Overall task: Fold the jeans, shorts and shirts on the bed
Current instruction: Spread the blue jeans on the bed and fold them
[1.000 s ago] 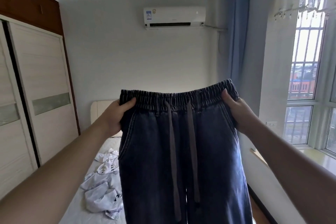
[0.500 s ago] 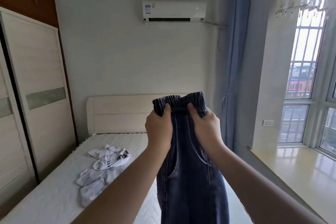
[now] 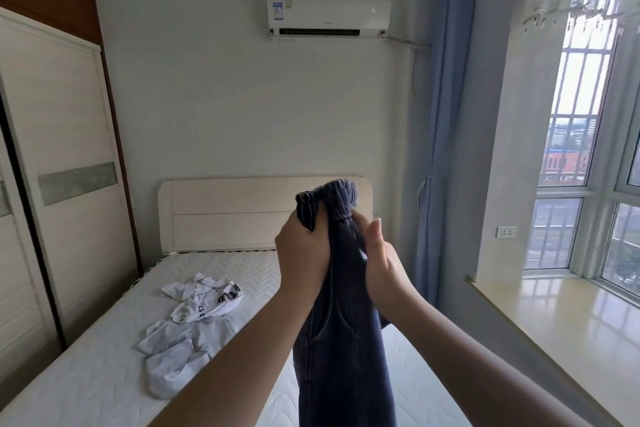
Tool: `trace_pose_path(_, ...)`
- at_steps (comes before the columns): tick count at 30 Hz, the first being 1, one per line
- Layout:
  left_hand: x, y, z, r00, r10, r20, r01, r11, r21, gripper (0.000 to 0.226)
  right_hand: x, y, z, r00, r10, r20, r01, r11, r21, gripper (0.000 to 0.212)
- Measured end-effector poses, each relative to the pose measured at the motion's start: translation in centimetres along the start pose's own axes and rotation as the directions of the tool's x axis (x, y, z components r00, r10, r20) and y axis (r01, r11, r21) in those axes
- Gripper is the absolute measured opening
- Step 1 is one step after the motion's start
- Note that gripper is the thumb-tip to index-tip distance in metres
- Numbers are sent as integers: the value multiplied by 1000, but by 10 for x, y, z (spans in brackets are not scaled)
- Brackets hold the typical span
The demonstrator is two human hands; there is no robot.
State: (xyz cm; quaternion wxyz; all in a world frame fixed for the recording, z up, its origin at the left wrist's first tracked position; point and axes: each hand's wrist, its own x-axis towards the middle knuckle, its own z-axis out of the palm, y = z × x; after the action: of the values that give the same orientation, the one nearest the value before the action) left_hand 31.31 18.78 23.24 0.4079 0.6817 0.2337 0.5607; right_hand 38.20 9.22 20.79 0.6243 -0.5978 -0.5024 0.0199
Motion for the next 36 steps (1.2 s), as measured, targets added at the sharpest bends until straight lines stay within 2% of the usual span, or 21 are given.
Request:
trace_pose_path(4,4,-6,-5,999,-29,20,30,998,-50,34,-2,4,9,996,29,81,-31,999,25,46)
trace_pose_path(6,3,-8,-7,996,-70,58,76,990,-119,38,-3,5,12,996,32,81,-28,998,-57,40)
trace_pose_path(9,5,-11,-12,972,-122,201,172,951,-257,63,-4,9,16,994,34,101,-10,974,-225,44)
trace_pose_path(11,8,-15,-16,956,-75,282,156,948,-278,57,-4,11,18,992,34,125,-22,995,-95,44)
trace_pose_path(14,14,-23,-23,962,-60,266,112,976,-186,32,-4,19,12,993,31,114,-57,971,231,48)
trace_pose_path(17,21,-30,-33,954,-147,260,210,949,-237,25,-3,29,-4,995,71,75,-88,967,241,52)
trace_pose_path(19,21,-33,-41,934,-173,314,259,931,-257,24,4,37,-12,992,106,-73,-93,983,155,44)
trace_pose_path(20,21,-35,-43,922,-175,346,274,925,-264,24,7,40,-15,981,146,-131,-130,984,122,47)
trace_pose_path(21,19,-38,-46,910,-169,379,286,918,-276,23,11,42,-17,969,203,-139,-188,976,114,57)
trace_pose_path(23,16,-42,-51,881,-132,454,293,906,-306,21,16,49,-22,941,338,-9,-325,910,257,67)
trace_pose_path(25,13,-45,-56,848,-89,523,302,891,-339,24,15,51,-26,922,372,109,-384,841,380,44)
trace_pose_path(27,12,-47,-63,805,-74,589,341,869,-357,27,15,50,-28,929,366,53,-362,869,338,24)
trace_pose_path(29,16,-47,-72,768,-48,638,279,923,-265,27,17,51,-31,943,330,-42,-306,910,279,18)
trace_pose_path(31,27,-44,-85,737,8,676,73,993,-91,32,16,48,-32,956,280,-86,-256,941,222,16)
trace_pose_path(34,48,-26,-111,599,-21,801,-117,987,114,65,12,43,-33,969,210,-133,-194,973,123,15)
trace_pose_path(36,58,-10,-120,550,-77,832,-230,943,240,85,9,39,-34,980,156,-127,-147,986,78,17)
